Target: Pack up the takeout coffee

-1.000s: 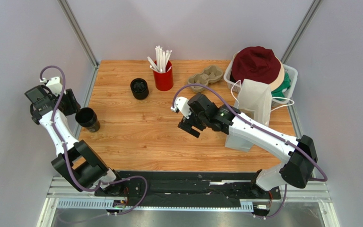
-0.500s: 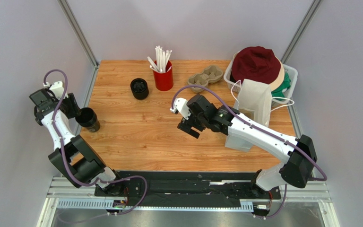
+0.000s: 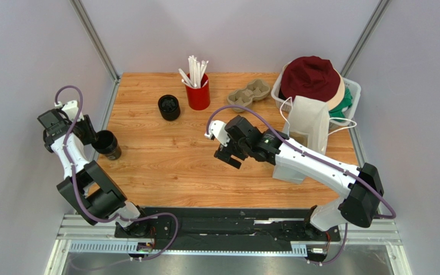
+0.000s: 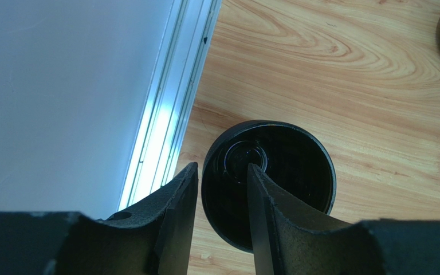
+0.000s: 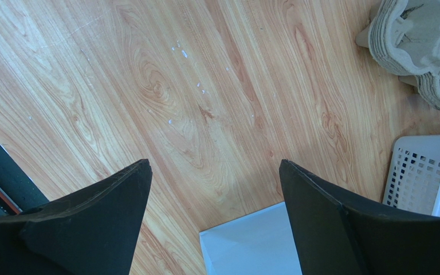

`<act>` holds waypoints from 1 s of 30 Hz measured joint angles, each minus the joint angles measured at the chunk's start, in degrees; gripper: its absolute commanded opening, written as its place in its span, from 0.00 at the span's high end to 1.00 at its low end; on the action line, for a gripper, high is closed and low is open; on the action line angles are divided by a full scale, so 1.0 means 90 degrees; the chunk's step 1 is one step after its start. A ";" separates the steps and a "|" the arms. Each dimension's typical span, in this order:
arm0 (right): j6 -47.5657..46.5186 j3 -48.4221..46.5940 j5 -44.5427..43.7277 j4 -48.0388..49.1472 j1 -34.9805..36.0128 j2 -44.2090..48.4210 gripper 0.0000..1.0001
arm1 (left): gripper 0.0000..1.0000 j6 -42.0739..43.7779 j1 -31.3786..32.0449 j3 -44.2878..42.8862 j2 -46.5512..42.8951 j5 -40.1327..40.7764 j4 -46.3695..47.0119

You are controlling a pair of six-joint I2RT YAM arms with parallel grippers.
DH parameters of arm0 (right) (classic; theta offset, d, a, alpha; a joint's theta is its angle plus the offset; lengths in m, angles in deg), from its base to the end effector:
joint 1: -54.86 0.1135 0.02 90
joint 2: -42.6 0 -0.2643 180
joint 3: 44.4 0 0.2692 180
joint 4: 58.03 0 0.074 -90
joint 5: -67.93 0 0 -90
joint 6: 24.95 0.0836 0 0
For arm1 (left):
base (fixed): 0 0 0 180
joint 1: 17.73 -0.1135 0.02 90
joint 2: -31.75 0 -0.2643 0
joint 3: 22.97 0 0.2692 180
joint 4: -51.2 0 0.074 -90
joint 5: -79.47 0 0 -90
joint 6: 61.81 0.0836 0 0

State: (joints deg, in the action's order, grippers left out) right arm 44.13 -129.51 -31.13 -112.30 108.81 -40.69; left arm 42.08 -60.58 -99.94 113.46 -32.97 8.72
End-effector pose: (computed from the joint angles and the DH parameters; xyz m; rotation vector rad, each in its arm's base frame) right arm 0.2187 0.2781 0.2604 -1.4486 2.0017 0.0511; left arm 0.2804 0.2166 0.2418 -0.4037 2.2811 0.0267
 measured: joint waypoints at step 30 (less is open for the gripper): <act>-0.0061 0.0024 -0.0109 0.0015 0.0090 -0.0090 0.12 | 0.82 0.0061 0.0000 0.0175 0.0070 -0.0073 0.0226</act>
State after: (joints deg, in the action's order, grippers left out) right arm 43.58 -129.29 -32.11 -112.17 109.62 -41.49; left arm 42.63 -60.58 -98.37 114.10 -33.62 10.75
